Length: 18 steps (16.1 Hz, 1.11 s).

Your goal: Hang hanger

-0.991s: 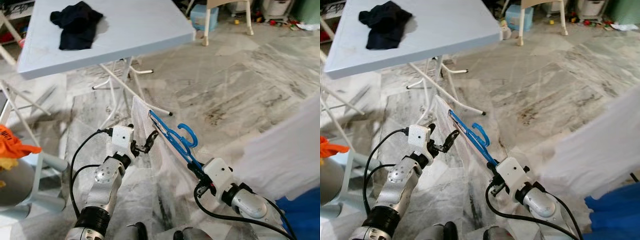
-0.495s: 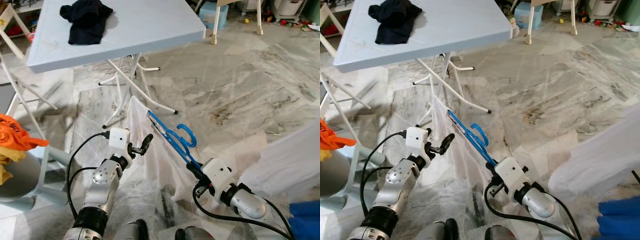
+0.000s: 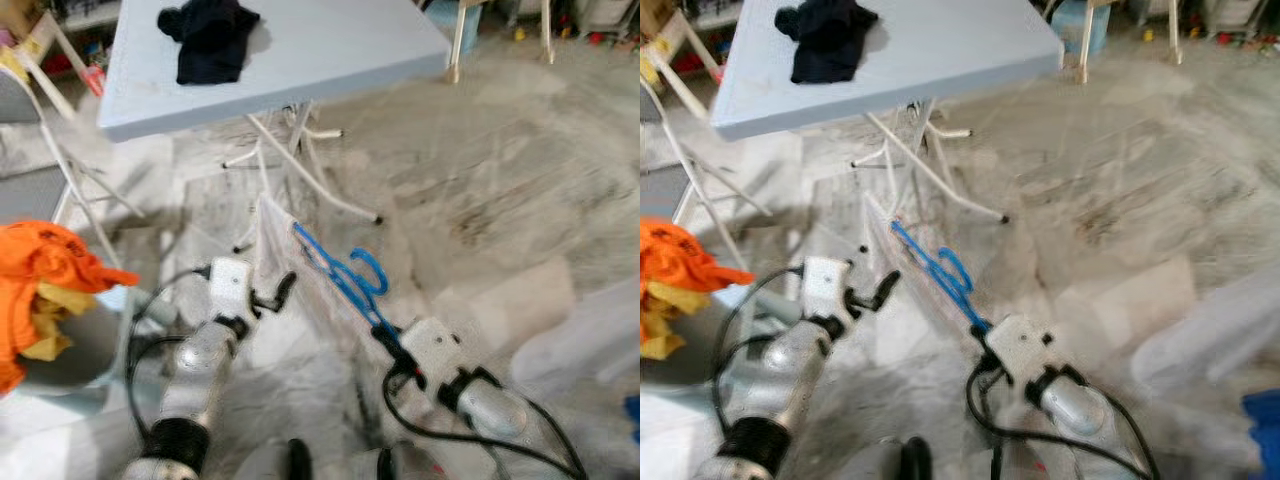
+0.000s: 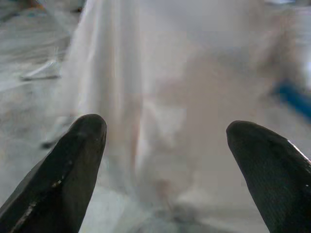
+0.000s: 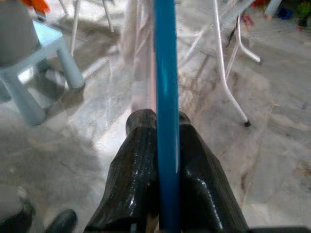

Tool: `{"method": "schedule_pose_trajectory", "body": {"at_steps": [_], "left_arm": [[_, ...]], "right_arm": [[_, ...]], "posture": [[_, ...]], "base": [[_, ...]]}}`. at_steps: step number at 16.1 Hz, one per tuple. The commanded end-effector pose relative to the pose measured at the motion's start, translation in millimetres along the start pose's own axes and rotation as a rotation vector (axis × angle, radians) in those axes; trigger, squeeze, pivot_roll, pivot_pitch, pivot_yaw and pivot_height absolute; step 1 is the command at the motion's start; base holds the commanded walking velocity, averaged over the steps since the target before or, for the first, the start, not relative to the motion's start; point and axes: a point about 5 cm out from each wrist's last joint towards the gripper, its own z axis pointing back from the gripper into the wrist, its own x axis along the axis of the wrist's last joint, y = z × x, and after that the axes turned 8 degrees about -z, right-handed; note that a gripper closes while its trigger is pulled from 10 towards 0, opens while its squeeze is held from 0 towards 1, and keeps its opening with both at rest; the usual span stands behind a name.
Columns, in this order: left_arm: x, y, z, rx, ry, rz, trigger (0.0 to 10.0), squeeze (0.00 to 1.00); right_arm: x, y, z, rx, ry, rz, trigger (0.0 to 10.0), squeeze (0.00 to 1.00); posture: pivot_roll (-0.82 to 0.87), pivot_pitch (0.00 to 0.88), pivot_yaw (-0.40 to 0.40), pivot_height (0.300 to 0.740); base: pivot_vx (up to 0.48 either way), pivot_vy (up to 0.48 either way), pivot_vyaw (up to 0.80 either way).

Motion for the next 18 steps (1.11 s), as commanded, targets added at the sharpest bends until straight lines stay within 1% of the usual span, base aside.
{"method": "schedule_pose_trajectory", "body": {"at_steps": [1, 6, 10, 13, 14, 16, 17, 18], "left_arm": [[-3, 3.6, 2.9, 0.004, 0.011, -0.026, 10.0, 0.00], [-5, 1.6, 3.0, 0.005, 0.020, -0.036, 10.0, 0.00], [-5, 0.3, 2.4, 0.000, 0.022, -0.047, 10.0, 0.00], [1, -0.9, -1.7, -0.011, -0.005, -0.045, 10.0, 0.00], [6, -2.0, -5.1, -0.019, -0.032, -0.021, 10.0, 0.00], [20, -11.1, -13.9, -0.068, -0.089, 0.089, 10.0, 0.00], [23, -14.2, -15.6, -0.080, -0.094, 0.095, 10.0, 0.00], [25, -19.6, -17.1, -0.107, -0.106, 0.131, 10.0, 0.00]], "right_arm": [[5, 3.7, -1.3, 0.006, -0.034, 0.001, 10.0, 0.00], [6, 0.2, -1.1, -0.018, -0.045, 0.008, 10.0, 0.00], [11, -6.4, -2.1, -0.057, -0.071, 0.020, 10.0, 0.00], [11, -7.8, -2.2, -0.078, -0.074, 0.018, 10.0, 0.00], [11, -6.3, -2.5, -0.070, -0.069, 0.018, 10.0, 0.00], [11, -4.9, -3.4, -0.067, -0.065, 0.021, 10.0, 0.00], [10, -4.8, -3.9, -0.068, -0.063, 0.023, 10.0, 0.00], [10, -5.4, -4.3, -0.071, -0.062, 0.025, 10.0, 0.00]], "posture": [[-0.13, 0.198, 0.077, 0.740], [-0.13, 0.196, 0.076, 0.740], [-0.13, 0.197, 0.074, 0.740], [-0.13, 0.197, 0.074, 0.740], [-0.14, 0.202, 0.076, 0.740], [-0.14, 0.202, 0.076, 0.740], [-0.14, 0.204, 0.078, 0.740], [-0.14, 0.203, 0.077, 0.740]], "base": [[0.000, 0.000, 0.00], [0.000, 0.000, 0.00], [0.000, 0.000, 0.00], [0.000, 0.000, 0.00], [0.000, 0.000, 0.00], [0.000, 0.000, 0.00], [0.000, 0.000, 0.00], [0.000, 0.000, 0.00]]}}
